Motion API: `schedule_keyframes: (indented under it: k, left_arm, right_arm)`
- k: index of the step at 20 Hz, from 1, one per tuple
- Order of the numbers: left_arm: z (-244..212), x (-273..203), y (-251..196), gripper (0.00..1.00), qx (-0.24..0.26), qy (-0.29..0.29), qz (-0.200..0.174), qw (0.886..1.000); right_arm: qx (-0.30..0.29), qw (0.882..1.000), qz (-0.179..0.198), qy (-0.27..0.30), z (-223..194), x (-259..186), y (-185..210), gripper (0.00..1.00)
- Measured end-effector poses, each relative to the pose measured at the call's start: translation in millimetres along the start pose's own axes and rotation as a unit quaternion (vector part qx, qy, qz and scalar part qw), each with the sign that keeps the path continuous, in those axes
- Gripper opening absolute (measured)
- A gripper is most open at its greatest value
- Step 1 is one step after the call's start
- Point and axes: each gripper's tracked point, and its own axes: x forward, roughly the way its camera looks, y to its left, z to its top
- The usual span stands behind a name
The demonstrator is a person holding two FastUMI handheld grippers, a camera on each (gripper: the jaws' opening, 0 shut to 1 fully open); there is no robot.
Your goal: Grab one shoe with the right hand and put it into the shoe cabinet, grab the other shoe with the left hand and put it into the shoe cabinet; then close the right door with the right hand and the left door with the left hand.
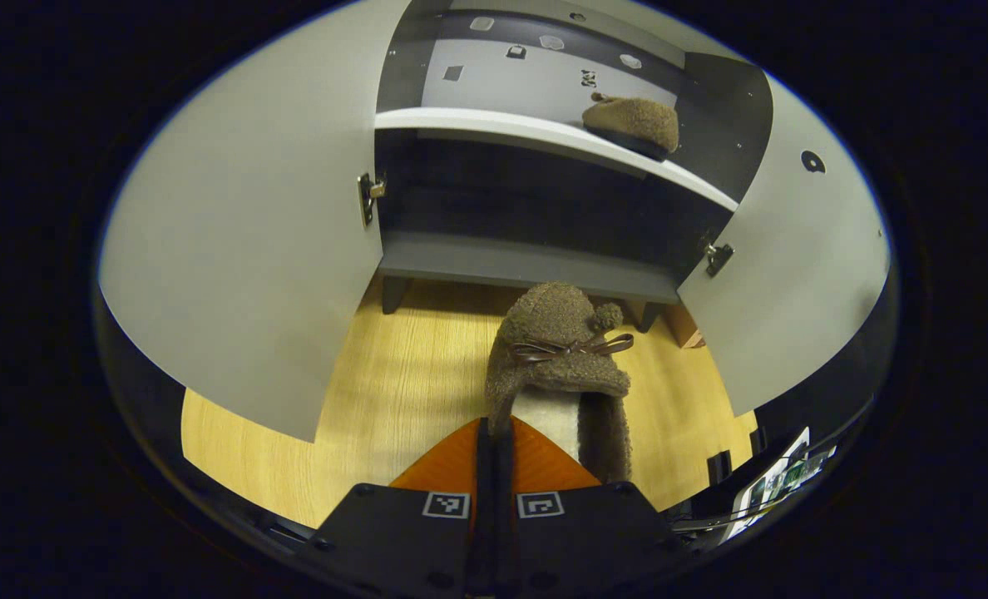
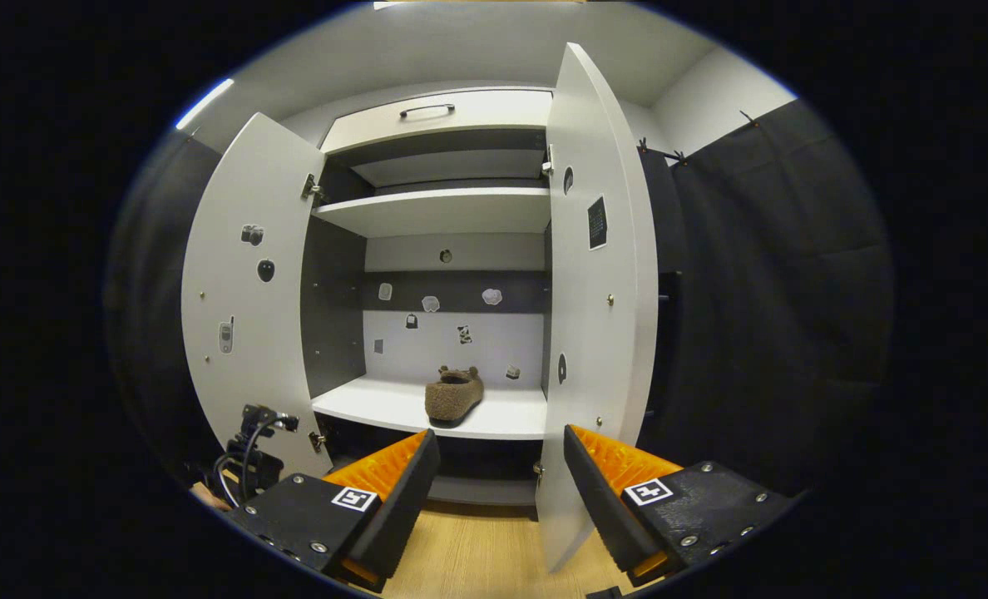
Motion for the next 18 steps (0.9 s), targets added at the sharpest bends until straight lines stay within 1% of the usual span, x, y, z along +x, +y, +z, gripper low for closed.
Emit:
schedule_keyframes:
  k: [2, 3, 4, 6, 8, 11, 16, 18]
  left_arm:
    - [27, -20, -7, 0.07, -0.002, -0.024, -0.004, 1.000]
    - [44, -28, -8, 0.07, -0.002, -0.040, -0.004, 0.999]
    - [62, -35, -8, 0.06, -0.001, -0.052, -0.002, 0.999]
    - [97, -49, -6, 0.07, -0.001, -0.076, 0.006, 0.997]
    - [128, -53, -9, 0.07, 0.004, -0.093, 0.012, 0.996]
    - [179, -61, -8, 0.07, 0.010, -0.120, 0.019, 0.993]
    - [265, -49, -1, 0.06, 0.019, -0.150, 0.042, 0.988]
    - [292, -39, 4, 0.06, 0.018, -0.158, 0.046, 0.986]
  right_arm:
    - [-0.002, 1.000, 0.008, -0.003, 4, -1, 0, 0.87]
    - [-0.002, 1.000, 0.011, -0.005, 6, -2, 0, 0.93]
    - [-0.002, 1.000, 0.014, -0.008, 8, -3, 0, 0.86]
    - [-0.001, 1.000, 0.018, -0.013, 12, -5, 0, 0.87]
    - [0.001, 1.000, 0.021, -0.019, 16, -8, -1, 0.93]
    - [0.006, 1.000, 0.021, -0.023, 22, -9, -3, 0.93]
    - [0.015, 0.999, 0.013, -0.033, 37, -14, -10, 0.93]
    - [0.017, 0.999, 0.008, -0.036, 39, -12, -12, 0.93]
